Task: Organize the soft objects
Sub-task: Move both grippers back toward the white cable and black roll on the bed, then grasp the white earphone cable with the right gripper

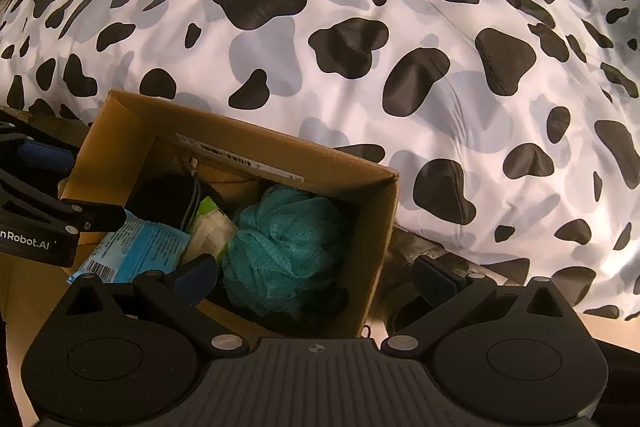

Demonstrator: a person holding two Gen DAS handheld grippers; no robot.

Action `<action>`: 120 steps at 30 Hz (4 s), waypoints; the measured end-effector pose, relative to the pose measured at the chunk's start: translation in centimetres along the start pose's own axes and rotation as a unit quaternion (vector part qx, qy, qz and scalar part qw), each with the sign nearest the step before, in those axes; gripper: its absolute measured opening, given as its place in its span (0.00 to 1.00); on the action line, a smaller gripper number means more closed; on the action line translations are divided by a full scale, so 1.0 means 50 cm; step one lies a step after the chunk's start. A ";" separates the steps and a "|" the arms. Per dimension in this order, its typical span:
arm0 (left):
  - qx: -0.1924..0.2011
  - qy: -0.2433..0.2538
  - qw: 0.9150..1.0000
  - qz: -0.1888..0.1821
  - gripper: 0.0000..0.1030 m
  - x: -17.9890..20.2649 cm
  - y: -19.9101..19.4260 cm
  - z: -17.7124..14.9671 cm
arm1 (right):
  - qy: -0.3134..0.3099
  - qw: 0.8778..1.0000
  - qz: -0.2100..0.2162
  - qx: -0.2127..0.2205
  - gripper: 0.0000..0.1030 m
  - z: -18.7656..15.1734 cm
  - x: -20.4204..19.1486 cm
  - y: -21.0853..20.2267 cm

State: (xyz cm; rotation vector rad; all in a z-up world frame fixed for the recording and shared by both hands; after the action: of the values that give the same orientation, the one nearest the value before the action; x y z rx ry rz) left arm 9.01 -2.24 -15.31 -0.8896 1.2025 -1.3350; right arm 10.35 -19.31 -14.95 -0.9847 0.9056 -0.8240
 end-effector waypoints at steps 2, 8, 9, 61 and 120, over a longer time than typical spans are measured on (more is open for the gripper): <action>0.002 -0.002 1.000 0.001 0.83 -0.001 -0.001 0.005 | 0.001 1.000 0.001 -0.001 1.00 0.001 0.000 0.002; 0.017 -0.013 1.000 0.002 0.83 -0.006 -0.010 0.028 | 0.008 1.000 0.007 0.014 1.00 0.017 0.004 -0.005; 0.021 -0.014 1.000 0.003 0.83 -0.007 -0.012 0.033 | 0.010 1.000 0.010 0.021 1.00 0.023 0.005 -0.008; 0.259 -0.065 0.964 0.012 0.82 -0.123 -0.068 0.407 | -0.069 0.975 0.041 0.207 1.00 0.413 0.090 -0.013; 0.211 -0.095 0.972 -0.032 0.82 -0.116 -0.036 0.464 | -0.044 0.982 0.032 0.180 0.06 0.657 0.138 0.202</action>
State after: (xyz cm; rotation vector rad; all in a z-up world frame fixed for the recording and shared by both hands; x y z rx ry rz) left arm 31.76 -0.55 -7.97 -0.7316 0.7080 -1.4508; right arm 44.46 -11.41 -17.03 -0.6677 0.6780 -0.8466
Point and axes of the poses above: each gripper's, at about its wrist camera, not at the fingertips, and y roughly the way its jaws point, x to its right, z to its top, the point moved 10 cm from there along y, roughly the way its jaws point, and after that the axes turned 14 degrees about z, right-handed, at the moved point
